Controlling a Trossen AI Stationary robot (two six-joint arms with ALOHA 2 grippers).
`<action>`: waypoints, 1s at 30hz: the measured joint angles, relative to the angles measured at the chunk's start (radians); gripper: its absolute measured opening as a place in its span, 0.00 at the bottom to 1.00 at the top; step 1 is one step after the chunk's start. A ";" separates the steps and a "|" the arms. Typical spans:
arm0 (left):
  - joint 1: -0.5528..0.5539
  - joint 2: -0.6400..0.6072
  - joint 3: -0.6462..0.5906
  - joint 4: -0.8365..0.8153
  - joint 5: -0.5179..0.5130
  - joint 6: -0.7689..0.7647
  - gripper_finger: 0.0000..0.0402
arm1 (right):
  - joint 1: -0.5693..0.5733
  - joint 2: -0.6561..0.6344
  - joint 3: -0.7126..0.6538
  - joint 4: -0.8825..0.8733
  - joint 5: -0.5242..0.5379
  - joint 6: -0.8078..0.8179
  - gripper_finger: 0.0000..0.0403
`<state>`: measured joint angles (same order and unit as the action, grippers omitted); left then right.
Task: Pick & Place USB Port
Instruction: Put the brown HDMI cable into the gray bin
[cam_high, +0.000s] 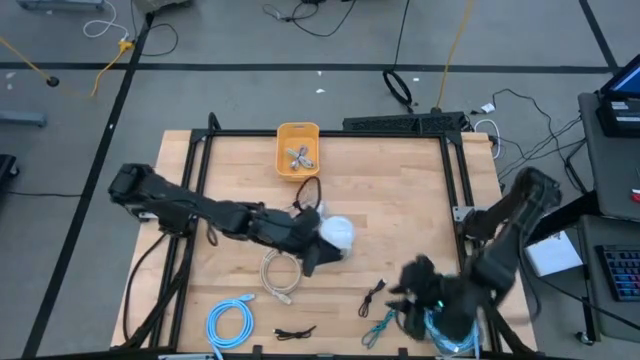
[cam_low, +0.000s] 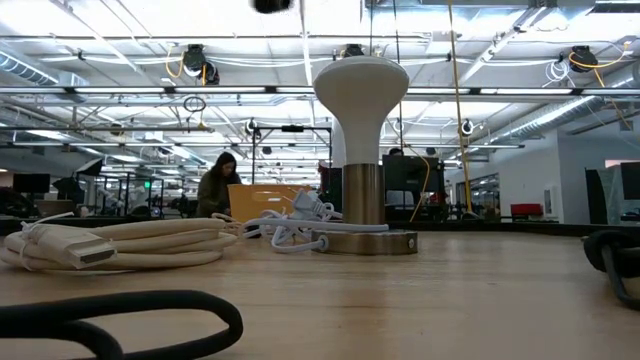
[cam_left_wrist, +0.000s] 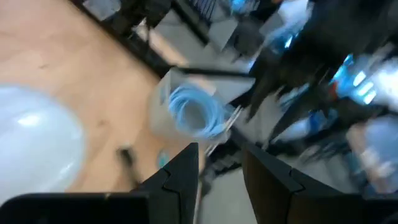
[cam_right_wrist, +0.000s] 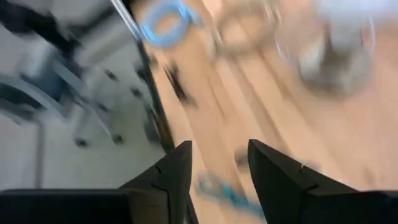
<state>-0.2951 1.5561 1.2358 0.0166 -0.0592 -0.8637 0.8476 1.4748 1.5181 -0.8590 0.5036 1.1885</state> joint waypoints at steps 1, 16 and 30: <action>-0.012 -0.028 0.000 -0.067 0.001 0.028 0.31 | -0.032 -0.014 0.000 0.035 -0.002 -0.060 0.36; -0.522 -0.033 -0.002 -1.070 -0.287 -0.231 0.31 | -0.349 -0.147 0.000 0.152 -0.003 -0.471 0.35; -0.424 0.172 -0.002 -0.940 -0.317 0.421 0.31 | -0.492 -0.146 0.000 0.148 -0.009 -0.482 0.35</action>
<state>-0.7195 1.7280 1.2339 -0.9235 -0.3764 -0.4428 0.3561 1.3285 1.5181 -0.7115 0.4942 0.7064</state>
